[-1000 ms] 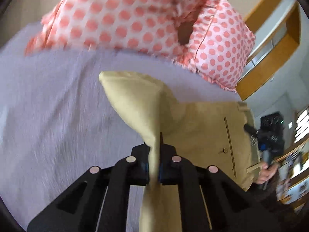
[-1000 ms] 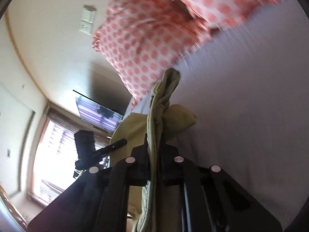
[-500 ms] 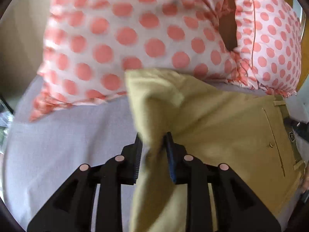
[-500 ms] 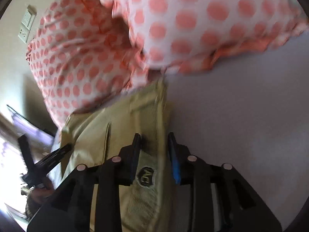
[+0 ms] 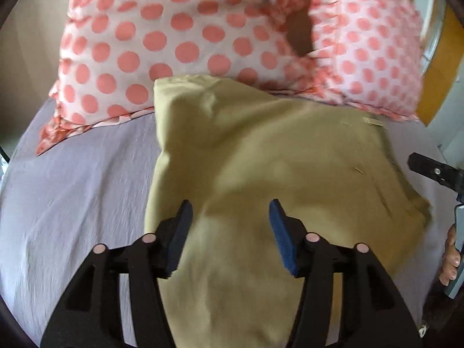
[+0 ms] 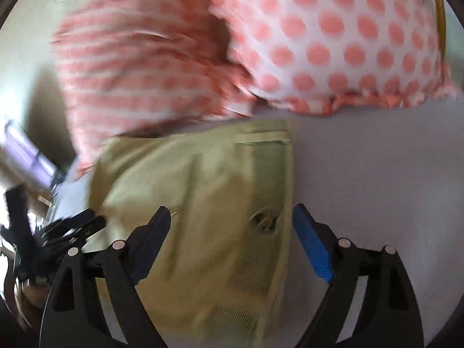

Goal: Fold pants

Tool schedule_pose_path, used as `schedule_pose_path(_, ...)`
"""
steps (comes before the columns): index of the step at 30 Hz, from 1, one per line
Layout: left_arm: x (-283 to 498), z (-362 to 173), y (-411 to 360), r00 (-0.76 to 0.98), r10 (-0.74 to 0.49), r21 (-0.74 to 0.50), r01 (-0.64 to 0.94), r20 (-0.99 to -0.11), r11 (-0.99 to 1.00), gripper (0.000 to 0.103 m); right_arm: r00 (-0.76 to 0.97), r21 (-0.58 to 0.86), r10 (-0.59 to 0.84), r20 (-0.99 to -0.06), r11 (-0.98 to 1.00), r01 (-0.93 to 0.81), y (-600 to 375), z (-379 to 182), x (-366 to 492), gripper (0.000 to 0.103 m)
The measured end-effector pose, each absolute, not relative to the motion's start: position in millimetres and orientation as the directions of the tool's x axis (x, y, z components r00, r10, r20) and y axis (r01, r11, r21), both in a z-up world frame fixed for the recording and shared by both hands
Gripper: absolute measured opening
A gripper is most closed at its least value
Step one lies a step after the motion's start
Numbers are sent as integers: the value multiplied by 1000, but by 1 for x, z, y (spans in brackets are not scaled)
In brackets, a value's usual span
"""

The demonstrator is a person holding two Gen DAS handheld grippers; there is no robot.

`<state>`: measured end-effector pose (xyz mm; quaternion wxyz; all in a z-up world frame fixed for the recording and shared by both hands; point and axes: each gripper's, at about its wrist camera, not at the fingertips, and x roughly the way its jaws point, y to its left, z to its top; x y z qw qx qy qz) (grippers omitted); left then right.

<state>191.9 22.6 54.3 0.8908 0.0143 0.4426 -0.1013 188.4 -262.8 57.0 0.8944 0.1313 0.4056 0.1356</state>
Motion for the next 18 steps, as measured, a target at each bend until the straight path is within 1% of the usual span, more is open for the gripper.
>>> schedule_pose_path(1, 172, 59, 24, 609, -156, -46, 193, -778, 980, 74, 668, 321, 348, -658, 932, -170, -259, 65, 162, 102)
schedule_pose_path(2, 158, 61, 25, 623, -134, -22, 184, -771, 983, 88, 697, 292, 338, -632, 937, -189, -253, 69, 137, 102)
schedule_pose_path(3, 130, 62, 26, 649, -83, 29, 159, -756, 987, 96, 716, 270, 328, -616, 942, -199, -251, 71, 117, 102)
schedule_pose_path(4, 111, 60, 27, 667, -45, 66, 140, -744, 988, 97, 736, 238, 311, -601, 949, -207, -243, 68, 90, 102)
schedule_pose_path(6, 72, 53, 29, 693, 19, 131, 109, -720, 985, 100, 740, 190, 285, -609, 958, -213, -221, 60, 73, 102)
schedule_pose_path(10, 32, 34, 24, 694, 98, 191, 57, -713, 980, 101, 727, 75, 188, -660, 980, -185, -192, 24, 49, 102)
schedule_pose_path(11, 26, 32, 25, 691, 102, 188, 49, -716, 981, 101, 716, 50, 157, -681, 984, -169, -185, 14, 48, 102)
schedule_pose_path(14, 20, 22, 26, 677, 75, 144, 45, -732, 989, 101, 694, 53, 147, -705, 986, -156, -182, 3, 45, 102)
schedule_pose_path(17, 18, 19, 31, 679, 52, 95, 27, -732, 995, 101, 700, 21, 109, -705, 991, -133, -178, 0, 40, 102)
schedule_pose_path(18, 19, 18, 35, 674, 25, 57, 24, -738, 998, 101, 701, 25, 107, -705, 992, -125, -179, -1, 39, 102)
